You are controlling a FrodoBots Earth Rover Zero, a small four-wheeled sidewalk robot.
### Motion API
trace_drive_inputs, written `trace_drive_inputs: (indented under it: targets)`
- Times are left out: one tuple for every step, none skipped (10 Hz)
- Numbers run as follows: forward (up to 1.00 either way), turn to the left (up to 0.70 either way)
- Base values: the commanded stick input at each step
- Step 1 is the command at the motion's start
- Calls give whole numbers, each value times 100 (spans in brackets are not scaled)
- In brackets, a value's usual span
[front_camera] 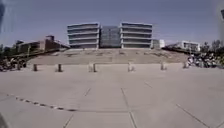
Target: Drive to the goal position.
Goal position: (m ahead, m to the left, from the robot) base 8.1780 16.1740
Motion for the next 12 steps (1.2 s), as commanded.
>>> trace_drive_inputs:
  targets:
    - [100, 0]
    - [100, 0]
    - [100, 0]
    - [100, 0]
    - [100, 0]
    - [100, 20]
    - [100, 39]
    - [100, 31]
    - [100, 12]
    - [100, 0]
    - [100, 0]
    - [100, 0]
